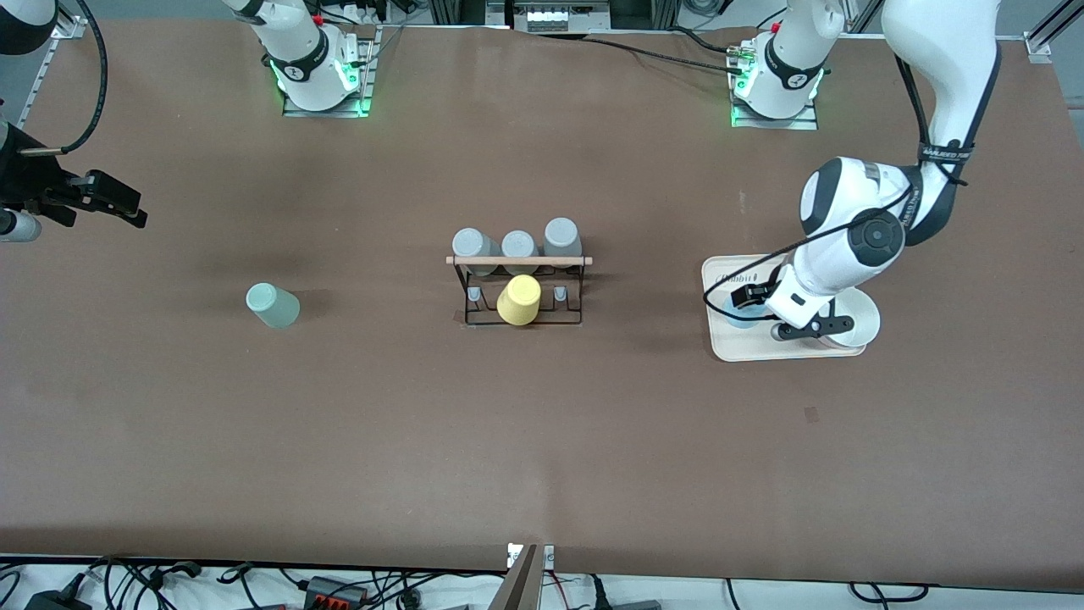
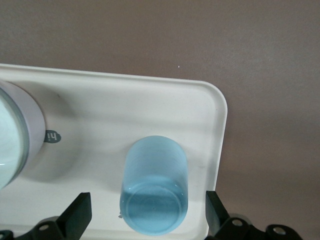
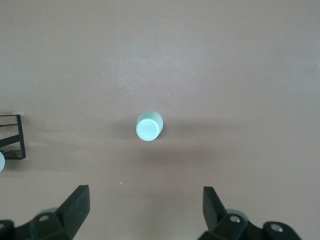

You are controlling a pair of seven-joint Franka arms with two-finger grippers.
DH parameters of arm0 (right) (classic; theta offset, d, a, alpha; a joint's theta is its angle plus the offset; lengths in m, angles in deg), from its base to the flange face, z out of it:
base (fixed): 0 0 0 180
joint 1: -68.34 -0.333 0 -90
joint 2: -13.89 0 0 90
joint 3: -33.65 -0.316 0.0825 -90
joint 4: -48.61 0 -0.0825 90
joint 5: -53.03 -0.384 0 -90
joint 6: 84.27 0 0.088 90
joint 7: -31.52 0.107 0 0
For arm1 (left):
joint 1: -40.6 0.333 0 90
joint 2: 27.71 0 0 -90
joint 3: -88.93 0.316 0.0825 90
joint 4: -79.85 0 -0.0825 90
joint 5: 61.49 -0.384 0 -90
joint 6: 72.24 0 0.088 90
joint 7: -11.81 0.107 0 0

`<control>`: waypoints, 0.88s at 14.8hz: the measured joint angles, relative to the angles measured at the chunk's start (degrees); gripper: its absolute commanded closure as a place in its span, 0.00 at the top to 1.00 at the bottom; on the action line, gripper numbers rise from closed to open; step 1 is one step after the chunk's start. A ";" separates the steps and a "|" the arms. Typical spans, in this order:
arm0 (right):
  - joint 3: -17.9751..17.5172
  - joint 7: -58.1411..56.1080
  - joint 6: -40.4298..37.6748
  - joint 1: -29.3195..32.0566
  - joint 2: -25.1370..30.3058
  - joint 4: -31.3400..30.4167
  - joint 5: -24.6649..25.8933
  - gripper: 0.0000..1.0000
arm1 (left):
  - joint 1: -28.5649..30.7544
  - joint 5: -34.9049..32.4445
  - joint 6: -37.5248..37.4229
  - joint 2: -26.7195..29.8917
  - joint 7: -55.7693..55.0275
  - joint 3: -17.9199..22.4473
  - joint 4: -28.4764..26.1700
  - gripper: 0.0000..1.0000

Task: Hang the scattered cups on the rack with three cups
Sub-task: 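Grasp the light blue cup with the left gripper while the right gripper extends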

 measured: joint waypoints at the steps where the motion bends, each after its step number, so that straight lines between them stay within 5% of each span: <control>1: 0.00 0.00 0.39 0.00 -0.06 -0.10 0.00 1.00 | -0.02 0.00 0.51 -0.03 -0.02 -0.01 -0.49 0.96; 6: 0.00 0.00 1.88 0.00 -1.43 -0.42 0.01 1.00 | -0.48 0.00 1.17 -0.06 -0.08 -0.02 -1.83 0.52; 13: -0.02 0.00 7.68 -0.06 -8.54 -0.56 0.01 1.00 | -0.62 0.00 0.60 0.03 -0.09 -0.02 -0.84 0.33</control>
